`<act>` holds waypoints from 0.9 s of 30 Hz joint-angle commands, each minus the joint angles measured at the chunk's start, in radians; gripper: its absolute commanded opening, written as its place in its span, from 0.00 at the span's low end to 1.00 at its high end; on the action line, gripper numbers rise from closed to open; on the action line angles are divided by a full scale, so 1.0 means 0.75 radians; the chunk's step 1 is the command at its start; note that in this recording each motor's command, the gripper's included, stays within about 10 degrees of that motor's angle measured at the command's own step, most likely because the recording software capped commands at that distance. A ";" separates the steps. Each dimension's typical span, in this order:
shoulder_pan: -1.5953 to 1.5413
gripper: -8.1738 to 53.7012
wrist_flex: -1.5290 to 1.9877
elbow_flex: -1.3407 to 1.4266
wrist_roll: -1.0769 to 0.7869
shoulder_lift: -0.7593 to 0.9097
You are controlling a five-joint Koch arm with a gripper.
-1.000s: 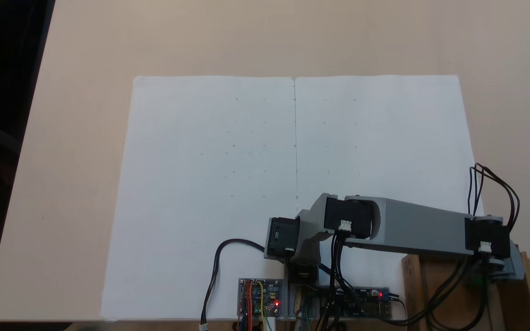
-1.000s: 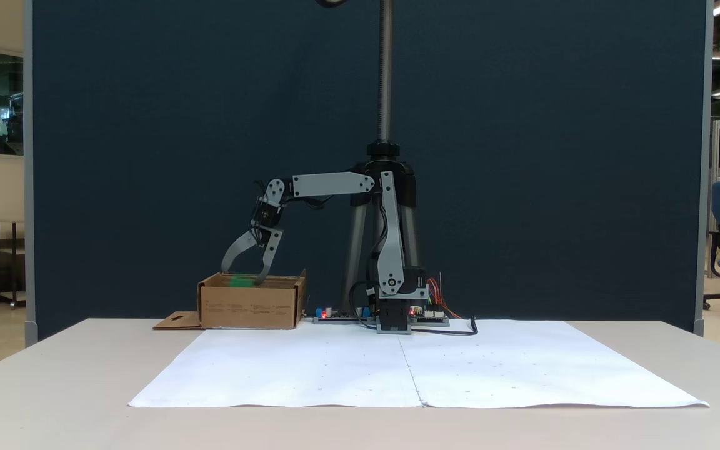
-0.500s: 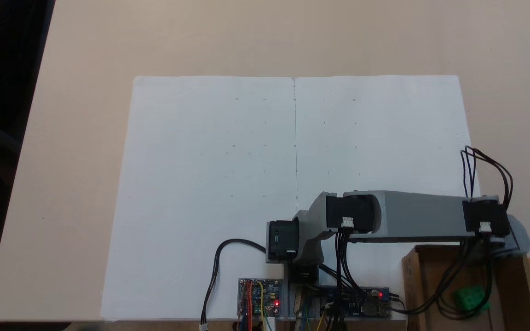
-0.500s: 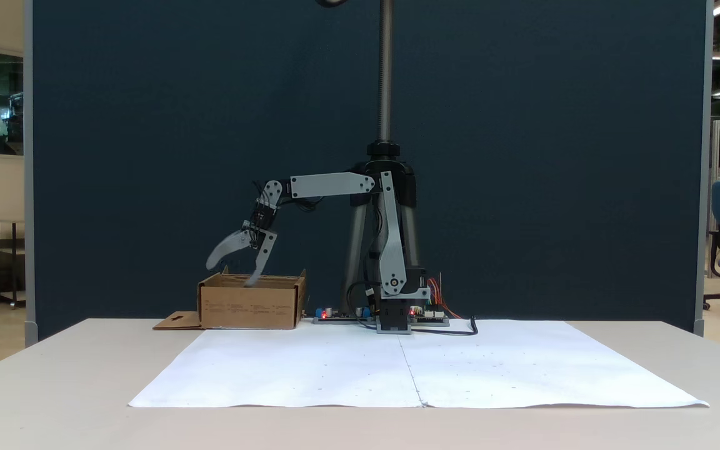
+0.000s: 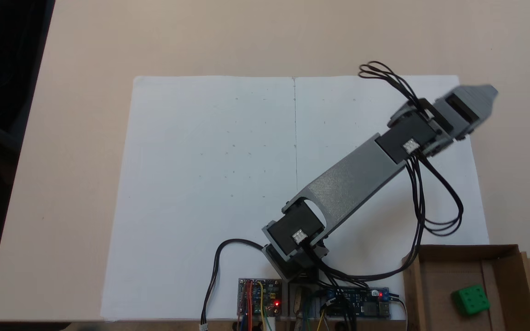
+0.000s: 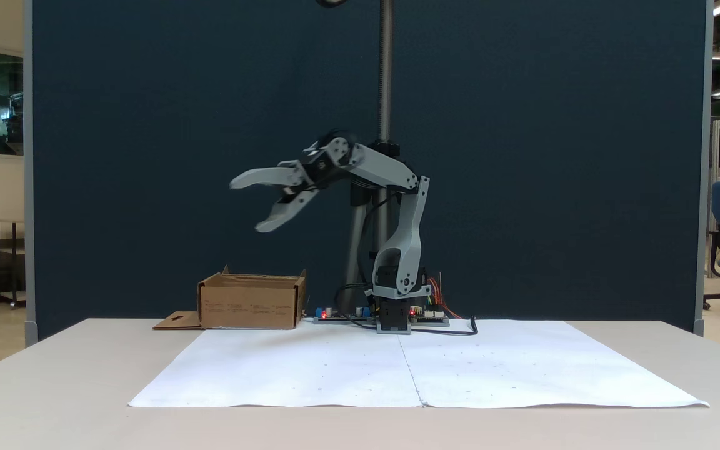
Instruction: Grasp a green dice and put it in the bin.
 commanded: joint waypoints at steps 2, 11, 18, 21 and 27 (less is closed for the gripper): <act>-0.237 0.85 -0.117 -0.031 0.063 0.051; -0.779 0.85 -0.282 0.288 0.063 0.135; -1.019 0.85 -0.621 0.771 0.059 0.346; -1.043 0.85 -0.738 0.922 0.051 0.397; -1.051 0.85 -0.989 1.197 0.045 0.497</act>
